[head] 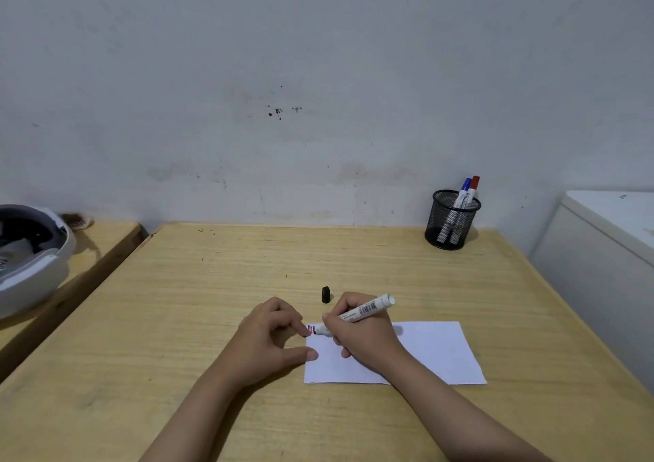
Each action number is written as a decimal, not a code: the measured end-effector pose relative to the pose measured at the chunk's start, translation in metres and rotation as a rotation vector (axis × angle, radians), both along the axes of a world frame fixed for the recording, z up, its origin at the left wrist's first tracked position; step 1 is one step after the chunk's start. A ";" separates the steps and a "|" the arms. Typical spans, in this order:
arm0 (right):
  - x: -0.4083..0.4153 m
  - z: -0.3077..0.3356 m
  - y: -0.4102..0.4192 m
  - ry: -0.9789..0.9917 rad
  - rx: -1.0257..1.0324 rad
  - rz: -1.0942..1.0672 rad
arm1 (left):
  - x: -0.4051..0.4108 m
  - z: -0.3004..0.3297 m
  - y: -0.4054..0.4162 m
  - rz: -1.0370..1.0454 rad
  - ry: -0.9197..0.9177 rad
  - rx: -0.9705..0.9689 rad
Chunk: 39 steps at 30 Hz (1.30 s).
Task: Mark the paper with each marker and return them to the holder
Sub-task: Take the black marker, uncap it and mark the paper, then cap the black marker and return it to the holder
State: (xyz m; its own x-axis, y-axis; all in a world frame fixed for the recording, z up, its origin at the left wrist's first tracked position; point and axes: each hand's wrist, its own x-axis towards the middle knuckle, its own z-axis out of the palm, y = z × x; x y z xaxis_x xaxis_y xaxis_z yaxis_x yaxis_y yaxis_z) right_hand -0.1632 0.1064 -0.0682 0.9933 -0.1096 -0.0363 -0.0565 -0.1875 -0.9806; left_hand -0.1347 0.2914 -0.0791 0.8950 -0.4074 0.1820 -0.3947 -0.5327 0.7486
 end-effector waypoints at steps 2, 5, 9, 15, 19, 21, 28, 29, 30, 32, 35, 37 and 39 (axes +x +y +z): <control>-0.001 0.001 -0.001 -0.029 0.043 -0.033 | 0.001 -0.001 0.000 0.000 -0.005 0.009; -0.003 0.005 -0.006 -0.075 0.183 -0.096 | 0.003 0.001 0.000 -0.026 -0.006 0.049; -0.004 0.013 -0.012 -0.136 0.335 -0.161 | 0.008 0.016 -0.011 0.030 -0.006 0.061; -0.015 0.026 -0.029 -0.190 0.460 -0.135 | 0.021 0.027 -0.047 0.077 -0.095 0.116; -0.033 0.031 -0.046 -0.237 0.322 -0.117 | 0.032 0.027 -0.062 0.073 -0.094 0.325; -0.041 0.034 -0.054 -0.247 0.275 -0.136 | 0.032 0.031 -0.066 0.108 -0.082 0.248; -0.058 0.045 -0.077 -0.334 0.275 -0.147 | 0.006 0.064 -0.070 -0.046 0.482 -0.598; -0.059 0.046 -0.079 -0.340 0.281 -0.142 | 0.003 0.066 -0.071 -0.062 0.512 -0.623; -0.059 0.047 -0.080 -0.345 0.287 -0.137 | 0.000 0.068 -0.072 -0.068 0.527 -0.639; -0.060 0.050 -0.080 -0.354 0.298 -0.126 | -0.006 0.069 -0.074 -0.071 0.545 -0.664; -0.063 0.050 -0.078 -0.355 0.299 -0.088 | -0.012 0.069 -0.078 -0.078 0.570 -0.713; -0.065 0.050 -0.076 -0.346 0.269 -0.066 | -0.016 0.069 -0.080 -0.092 0.587 -0.742; -0.066 0.050 -0.075 -0.344 0.230 -0.054 | -0.019 0.070 -0.082 -0.114 0.604 -0.762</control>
State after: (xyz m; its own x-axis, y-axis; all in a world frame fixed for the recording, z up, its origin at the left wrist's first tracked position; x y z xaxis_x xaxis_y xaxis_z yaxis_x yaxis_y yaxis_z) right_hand -0.2288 0.0314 -0.0181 0.9448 -0.1896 0.2671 0.2780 0.0331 -0.9600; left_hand -0.1539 0.2092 -0.0093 0.8864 -0.4608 -0.0437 0.1490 0.1948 0.9695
